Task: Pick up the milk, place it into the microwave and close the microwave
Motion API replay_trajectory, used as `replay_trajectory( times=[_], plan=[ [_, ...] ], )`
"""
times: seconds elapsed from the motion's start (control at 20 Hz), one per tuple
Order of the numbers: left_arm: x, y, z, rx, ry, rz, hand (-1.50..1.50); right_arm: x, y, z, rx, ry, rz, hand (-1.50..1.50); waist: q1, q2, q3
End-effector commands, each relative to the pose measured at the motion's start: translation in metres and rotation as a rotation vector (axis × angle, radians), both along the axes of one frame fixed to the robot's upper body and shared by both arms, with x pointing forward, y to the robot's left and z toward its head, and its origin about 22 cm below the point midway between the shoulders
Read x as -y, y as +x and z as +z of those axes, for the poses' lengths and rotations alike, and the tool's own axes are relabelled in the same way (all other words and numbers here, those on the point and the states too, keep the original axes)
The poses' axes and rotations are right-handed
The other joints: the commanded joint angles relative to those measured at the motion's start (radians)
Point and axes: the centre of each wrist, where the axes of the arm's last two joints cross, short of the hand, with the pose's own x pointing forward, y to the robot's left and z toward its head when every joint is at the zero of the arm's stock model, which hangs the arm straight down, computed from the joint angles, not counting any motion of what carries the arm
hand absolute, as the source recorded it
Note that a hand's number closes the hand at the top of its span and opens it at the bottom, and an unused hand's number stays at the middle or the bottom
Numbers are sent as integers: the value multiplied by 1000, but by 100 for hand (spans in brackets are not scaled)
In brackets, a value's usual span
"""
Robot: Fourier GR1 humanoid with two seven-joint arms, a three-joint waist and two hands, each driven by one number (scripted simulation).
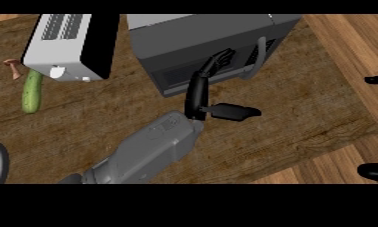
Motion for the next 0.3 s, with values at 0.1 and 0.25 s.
replay_trajectory(
  times=[0.1, 0.25],
  plan=[
    [-5, 20, 9, -11, 1, 84, -150, 8, 10, 3, -23, 44, 36, -150, -12, 8, -1],
    [-5, 20, 9, -10, -7, 78, -150, 15, 13, 4, -39, 39, 48, -150, -15, 11, -1]
  ],
)
